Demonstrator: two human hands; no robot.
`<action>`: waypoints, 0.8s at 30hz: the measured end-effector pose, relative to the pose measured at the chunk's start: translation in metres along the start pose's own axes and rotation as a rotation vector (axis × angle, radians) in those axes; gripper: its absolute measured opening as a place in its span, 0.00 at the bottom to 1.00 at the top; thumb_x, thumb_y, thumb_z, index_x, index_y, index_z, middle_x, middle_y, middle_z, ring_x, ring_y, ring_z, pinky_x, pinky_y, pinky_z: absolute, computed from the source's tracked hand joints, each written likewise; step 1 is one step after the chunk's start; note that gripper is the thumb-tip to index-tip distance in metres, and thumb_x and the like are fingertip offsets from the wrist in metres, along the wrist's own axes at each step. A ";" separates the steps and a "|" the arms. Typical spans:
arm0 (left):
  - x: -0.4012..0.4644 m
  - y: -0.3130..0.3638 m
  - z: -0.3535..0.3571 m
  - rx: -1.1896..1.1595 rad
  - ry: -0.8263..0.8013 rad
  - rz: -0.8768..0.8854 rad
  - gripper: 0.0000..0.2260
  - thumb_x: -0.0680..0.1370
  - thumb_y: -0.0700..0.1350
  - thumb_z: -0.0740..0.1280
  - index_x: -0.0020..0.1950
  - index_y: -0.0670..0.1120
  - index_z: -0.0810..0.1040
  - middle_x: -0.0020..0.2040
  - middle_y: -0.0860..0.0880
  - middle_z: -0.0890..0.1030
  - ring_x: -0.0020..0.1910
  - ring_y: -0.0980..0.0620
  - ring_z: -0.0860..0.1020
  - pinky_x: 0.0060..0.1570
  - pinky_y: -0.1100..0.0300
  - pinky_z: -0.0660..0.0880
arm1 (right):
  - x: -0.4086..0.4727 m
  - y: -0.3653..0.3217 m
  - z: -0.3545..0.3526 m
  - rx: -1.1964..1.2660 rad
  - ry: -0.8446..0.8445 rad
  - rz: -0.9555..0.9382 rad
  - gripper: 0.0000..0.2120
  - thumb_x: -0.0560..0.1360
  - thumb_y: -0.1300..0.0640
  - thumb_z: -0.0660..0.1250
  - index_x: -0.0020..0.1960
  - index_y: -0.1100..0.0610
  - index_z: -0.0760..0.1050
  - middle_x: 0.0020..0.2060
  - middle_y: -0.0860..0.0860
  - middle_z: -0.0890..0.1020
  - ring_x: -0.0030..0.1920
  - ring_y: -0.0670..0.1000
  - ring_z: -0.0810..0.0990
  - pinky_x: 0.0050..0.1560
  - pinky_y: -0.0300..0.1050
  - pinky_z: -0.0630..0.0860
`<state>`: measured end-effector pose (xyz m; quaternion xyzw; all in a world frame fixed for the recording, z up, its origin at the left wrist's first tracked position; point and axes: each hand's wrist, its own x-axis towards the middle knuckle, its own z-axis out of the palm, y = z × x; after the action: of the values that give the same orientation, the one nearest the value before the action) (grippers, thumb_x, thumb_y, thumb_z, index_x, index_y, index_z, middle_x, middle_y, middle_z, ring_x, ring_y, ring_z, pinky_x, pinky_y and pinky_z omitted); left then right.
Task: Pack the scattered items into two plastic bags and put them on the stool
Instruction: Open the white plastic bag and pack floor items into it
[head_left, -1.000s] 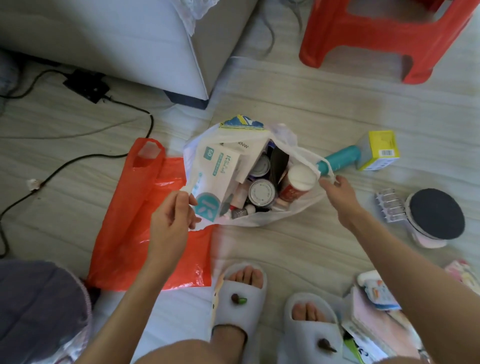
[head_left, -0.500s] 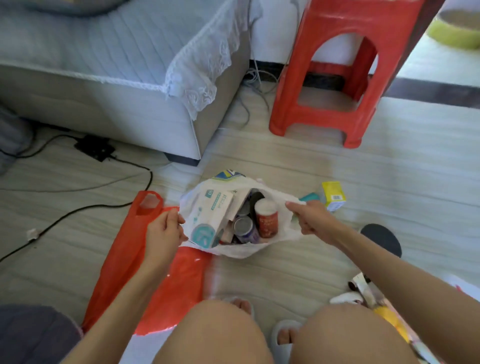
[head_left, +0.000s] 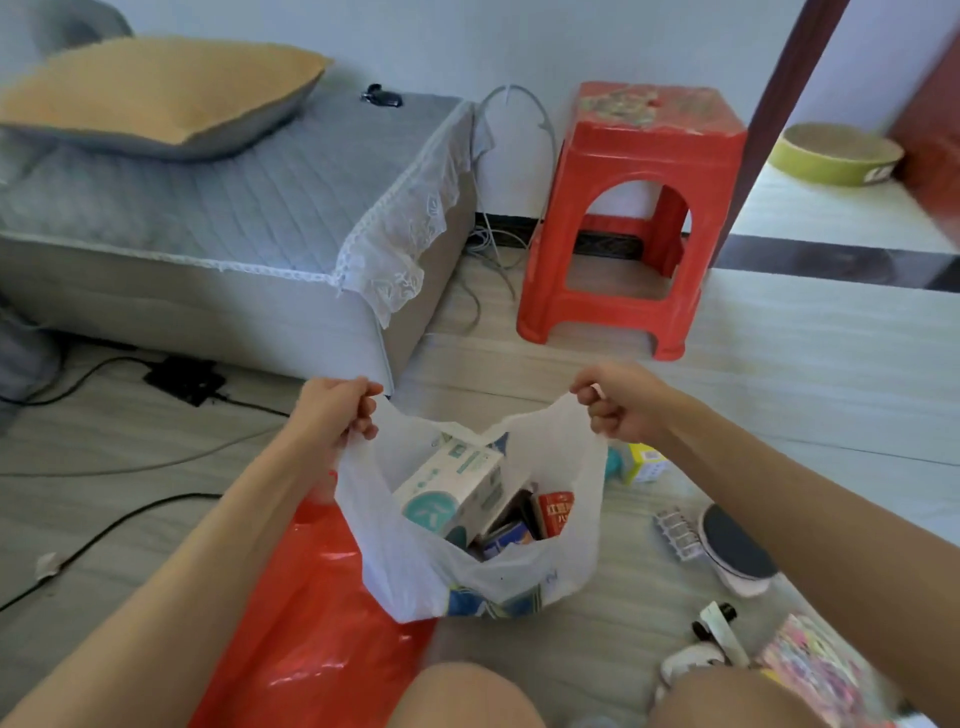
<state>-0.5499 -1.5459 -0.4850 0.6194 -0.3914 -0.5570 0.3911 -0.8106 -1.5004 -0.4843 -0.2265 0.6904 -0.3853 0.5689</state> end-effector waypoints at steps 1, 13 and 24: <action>0.005 0.000 0.002 -0.011 -0.006 -0.012 0.13 0.80 0.38 0.56 0.37 0.39 0.73 0.20 0.49 0.68 0.14 0.58 0.62 0.18 0.70 0.65 | 0.007 -0.001 -0.004 0.045 0.001 -0.004 0.13 0.75 0.67 0.55 0.33 0.57 0.64 0.26 0.50 0.63 0.13 0.42 0.55 0.16 0.31 0.51; 0.002 -0.052 -0.019 0.164 -0.405 -0.144 0.20 0.81 0.40 0.55 0.67 0.64 0.63 0.41 0.45 0.74 0.37 0.48 0.74 0.33 0.53 0.75 | 0.019 0.053 -0.011 -0.192 -0.099 -0.096 0.27 0.79 0.60 0.58 0.74 0.46 0.53 0.39 0.53 0.75 0.34 0.50 0.74 0.35 0.45 0.75; -0.017 -0.062 0.010 0.308 -0.208 0.175 0.14 0.82 0.39 0.54 0.62 0.52 0.73 0.32 0.47 0.70 0.22 0.58 0.61 0.25 0.65 0.60 | 0.003 0.046 -0.015 -0.367 0.042 -0.299 0.14 0.77 0.61 0.56 0.36 0.54 0.74 0.29 0.48 0.69 0.28 0.46 0.65 0.28 0.38 0.63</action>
<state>-0.5582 -1.5066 -0.5359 0.5744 -0.5625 -0.5156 0.2962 -0.8199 -1.4708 -0.5212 -0.4178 0.7193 -0.3381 0.4402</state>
